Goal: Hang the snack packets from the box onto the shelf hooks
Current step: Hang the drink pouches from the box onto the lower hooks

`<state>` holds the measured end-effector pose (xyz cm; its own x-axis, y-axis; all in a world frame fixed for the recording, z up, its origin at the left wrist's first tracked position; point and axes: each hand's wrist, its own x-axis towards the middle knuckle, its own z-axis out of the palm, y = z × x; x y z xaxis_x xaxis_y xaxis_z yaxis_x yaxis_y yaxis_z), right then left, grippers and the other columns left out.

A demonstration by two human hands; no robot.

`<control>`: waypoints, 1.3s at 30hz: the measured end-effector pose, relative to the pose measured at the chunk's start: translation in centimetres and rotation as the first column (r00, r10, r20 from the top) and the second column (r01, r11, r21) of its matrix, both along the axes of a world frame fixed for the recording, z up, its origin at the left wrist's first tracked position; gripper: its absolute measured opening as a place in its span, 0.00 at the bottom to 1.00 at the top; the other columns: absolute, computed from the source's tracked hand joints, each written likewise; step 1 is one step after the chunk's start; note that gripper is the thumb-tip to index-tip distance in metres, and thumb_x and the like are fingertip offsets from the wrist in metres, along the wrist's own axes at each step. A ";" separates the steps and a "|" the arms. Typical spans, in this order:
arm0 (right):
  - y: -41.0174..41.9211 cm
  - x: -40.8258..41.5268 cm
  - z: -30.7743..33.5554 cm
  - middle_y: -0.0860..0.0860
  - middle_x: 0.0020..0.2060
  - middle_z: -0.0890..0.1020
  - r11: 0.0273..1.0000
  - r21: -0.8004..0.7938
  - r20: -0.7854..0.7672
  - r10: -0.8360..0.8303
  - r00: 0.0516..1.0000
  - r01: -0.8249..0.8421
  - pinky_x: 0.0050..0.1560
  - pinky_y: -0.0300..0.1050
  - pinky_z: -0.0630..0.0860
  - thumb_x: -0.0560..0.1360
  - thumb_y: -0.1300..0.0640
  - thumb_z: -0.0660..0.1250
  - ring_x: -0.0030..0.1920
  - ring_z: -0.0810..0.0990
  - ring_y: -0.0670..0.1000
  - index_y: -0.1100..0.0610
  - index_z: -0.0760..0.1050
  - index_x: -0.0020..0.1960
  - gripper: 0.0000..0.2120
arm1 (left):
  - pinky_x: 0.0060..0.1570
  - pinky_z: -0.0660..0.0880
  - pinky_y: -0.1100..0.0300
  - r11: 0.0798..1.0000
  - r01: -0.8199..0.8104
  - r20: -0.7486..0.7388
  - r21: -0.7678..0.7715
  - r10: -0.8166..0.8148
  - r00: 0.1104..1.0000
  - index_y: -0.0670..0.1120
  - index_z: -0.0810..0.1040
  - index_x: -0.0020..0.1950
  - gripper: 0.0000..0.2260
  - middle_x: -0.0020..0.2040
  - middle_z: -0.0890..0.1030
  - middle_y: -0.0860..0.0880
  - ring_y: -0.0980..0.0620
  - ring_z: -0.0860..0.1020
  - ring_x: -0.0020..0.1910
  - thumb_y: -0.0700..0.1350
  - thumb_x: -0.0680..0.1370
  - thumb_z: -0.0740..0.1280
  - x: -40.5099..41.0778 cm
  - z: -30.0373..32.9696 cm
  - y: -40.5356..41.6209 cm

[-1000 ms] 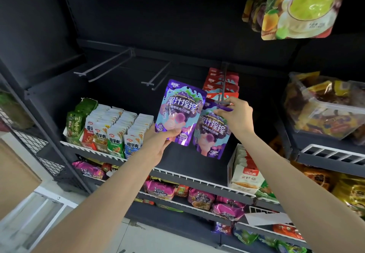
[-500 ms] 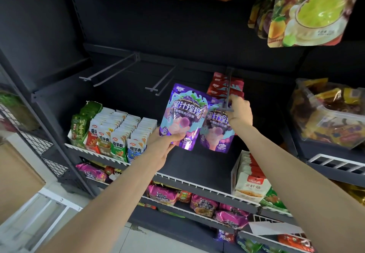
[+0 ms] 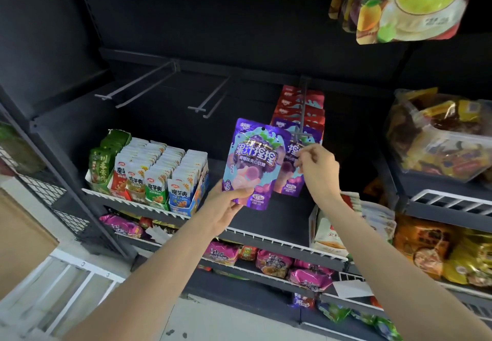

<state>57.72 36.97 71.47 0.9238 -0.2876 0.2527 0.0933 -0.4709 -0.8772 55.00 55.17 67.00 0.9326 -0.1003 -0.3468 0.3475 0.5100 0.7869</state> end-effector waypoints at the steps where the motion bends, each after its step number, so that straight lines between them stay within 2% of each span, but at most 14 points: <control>1: 0.1 -0.2 -0.1 0.54 0.40 0.82 0.996 0.083 -0.062 0.042 0.997 -0.037 0.45 0.43 0.77 0.77 0.61 0.59 0.43 0.81 0.53 0.57 0.74 0.45 0.06 | 0.39 0.76 0.64 1.000 0.030 -0.002 0.001 -0.030 1.000 0.43 0.74 0.57 0.18 0.46 0.82 0.47 0.52 0.80 0.44 0.27 0.71 0.67 -0.2 -0.3 -0.2; 2: 0.3 -0.4 -0.1 0.52 0.38 0.83 0.978 0.189 -0.096 0.108 0.990 -0.088 0.46 0.46 0.78 0.77 0.61 0.59 0.42 0.82 0.52 0.57 0.74 0.43 0.07 | 0.39 0.76 0.65 0.998 0.064 0.001 0.017 -0.064 0.998 0.43 0.74 0.57 0.18 0.46 0.82 0.47 0.52 0.81 0.44 0.27 0.71 0.66 -0.4 -0.5 -0.4; 4: 0.8 -1.0 0.0 0.47 0.32 0.83 0.891 0.408 -0.108 0.264 0.959 -0.199 0.41 0.41 0.79 0.78 0.62 0.60 0.37 0.82 0.45 0.56 0.73 0.40 0.09 | 0.42 0.76 0.63 0.991 0.126 0.003 0.055 -0.126 0.992 0.43 0.74 0.58 0.21 0.48 0.83 0.47 0.52 0.81 0.46 0.26 0.70 0.67 -0.7 -1.0 -0.7; 6: 0.8 -1.3 -0.2 0.46 0.36 0.84 0.856 0.464 -0.081 0.295 0.952 -0.226 0.38 0.38 0.79 0.78 0.59 0.63 0.38 0.83 0.44 0.54 0.74 0.43 0.06 | 0.46 0.75 0.62 0.979 0.172 -0.013 0.107 -0.172 0.985 0.45 0.74 0.60 0.22 0.53 0.82 0.46 0.50 0.80 0.51 0.28 0.69 0.69 -0.8 -1.4 -0.9; 8: 0.4 -1.3 -0.6 0.50 0.42 0.84 0.888 0.421 -0.066 0.235 0.970 -0.187 0.43 0.45 0.80 0.78 0.55 0.65 0.43 0.84 0.48 0.55 0.76 0.46 0.04 | 0.47 0.73 0.63 0.920 0.238 -0.019 0.310 -0.245 0.969 0.48 0.75 0.59 0.20 0.55 0.82 0.47 0.50 0.78 0.55 0.34 0.69 0.73 -0.8 -1.3 -1.2; 10: 0.1 -1.3 -0.8 0.51 0.43 0.84 0.914 0.367 -0.057 0.206 0.977 -0.171 0.45 0.48 0.81 0.78 0.55 0.65 0.44 0.84 0.51 0.55 0.76 0.46 0.04 | 0.41 0.72 0.66 0.823 0.235 0.003 0.517 -0.276 0.961 0.47 0.77 0.57 0.16 0.53 0.82 0.50 0.54 0.78 0.51 0.42 0.71 0.74 -0.7 -0.8 -1.8; 11: -0.1 -1.3 -1.0 0.50 0.43 0.84 0.922 0.349 -0.051 0.199 0.979 -0.169 0.45 0.48 0.81 0.78 0.55 0.65 0.44 0.84 0.51 0.54 0.76 0.45 0.04 | 0.39 0.71 0.67 0.806 0.190 0.039 0.560 -0.254 0.966 0.45 0.76 0.56 0.15 0.51 0.81 0.51 0.56 0.77 0.49 0.45 0.72 0.73 -0.4 -0.4 -2.1; 15: -0.8 -1.4 -0.8 0.51 0.42 0.84 0.914 0.389 -0.045 0.143 0.989 -0.114 0.41 0.44 0.80 0.78 0.54 0.65 0.43 0.84 0.50 0.55 0.77 0.47 0.04 | 0.40 0.73 0.68 0.837 -0.011 0.262 0.546 -0.158 0.952 0.43 0.74 0.54 0.11 0.46 0.80 0.52 0.58 0.79 0.45 0.47 0.76 0.68 1.2 1.9 -3.9; 17: -1.2 -1.0 -0.6 0.51 0.42 0.84 0.924 0.373 -0.053 0.105 0.993 -0.078 0.42 0.45 0.80 0.78 0.53 0.65 0.42 0.84 0.50 0.58 0.77 0.51 0.08 | 0.41 0.74 0.65 0.825 -0.068 0.314 0.561 -0.136 0.940 0.43 0.74 0.52 0.08 0.43 0.80 0.52 0.57 0.79 0.42 0.47 0.79 0.64 2.1 2.9 -4.8; 21: -1.9 0.0 0.2 0.50 0.40 0.84 0.946 0.323 -0.054 0.038 0.998 -0.019 0.45 0.49 0.81 0.77 0.52 0.66 0.41 0.84 0.50 0.60 0.77 0.52 0.11 | 0.45 0.74 0.54 0.812 -0.060 0.288 0.580 -0.136 0.948 0.46 0.73 0.42 0.10 0.41 0.80 0.48 0.50 0.79 0.42 0.47 0.81 0.60 3.7 3.8 -5.9; 25: -2.1 0.6 0.3 0.52 0.42 0.84 0.964 0.266 -0.090 0.048 0.995 -0.023 0.45 0.50 0.81 0.77 0.52 0.66 0.41 0.84 0.50 0.60 0.77 0.52 0.11 | 0.47 0.75 0.50 0.786 -0.051 0.227 0.616 -0.116 0.967 0.46 0.73 0.42 0.11 0.44 0.80 0.45 0.46 0.80 0.45 0.49 0.81 0.60 4.6 3.4 -6.0; 35: -1.9 1.3 0.0 0.53 0.43 0.83 0.993 0.121 -0.056 0.021 0.998 -0.014 0.31 0.33 0.74 0.79 0.52 0.64 0.39 0.82 0.46 0.60 0.76 0.51 0.11 | 0.48 0.75 0.50 0.777 -0.033 0.191 0.629 -0.113 0.975 0.46 0.73 0.43 0.10 0.45 0.81 0.44 0.46 0.80 0.46 0.49 0.81 0.61 5.8 2.9 -5.7; 37: -2.0 1.4 0.3 0.52 0.45 0.82 0.999 0.034 -0.013 0.010 1.000 -0.010 0.29 0.28 0.71 0.79 0.54 0.64 0.39 0.80 0.43 0.59 0.75 0.53 0.09 | 0.47 0.75 0.50 0.745 -0.039 0.194 0.666 -0.123 0.973 0.46 0.73 0.45 0.08 0.47 0.81 0.43 0.45 0.80 0.47 0.48 0.80 0.61 6.4 3.2 -5.9; 39: -1.8 1.5 0.7 0.49 0.48 0.78 0.996 -0.090 0.062 0.009 0.998 -0.004 0.32 0.26 0.70 0.78 0.58 0.64 0.42 0.78 0.42 0.59 0.73 0.56 0.08 | 0.43 0.74 0.55 0.684 -0.114 0.253 0.720 -0.105 0.962 0.44 0.72 0.50 0.06 0.48 0.80 0.44 0.47 0.79 0.46 0.46 0.80 0.62 6.9 3.7 -6.1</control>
<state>59.18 35.14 72.14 0.9071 -0.2554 0.3345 0.1499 -0.5465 -0.8239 61.89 49.06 70.68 0.9946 0.0838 -0.0609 0.0805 -0.2551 0.9635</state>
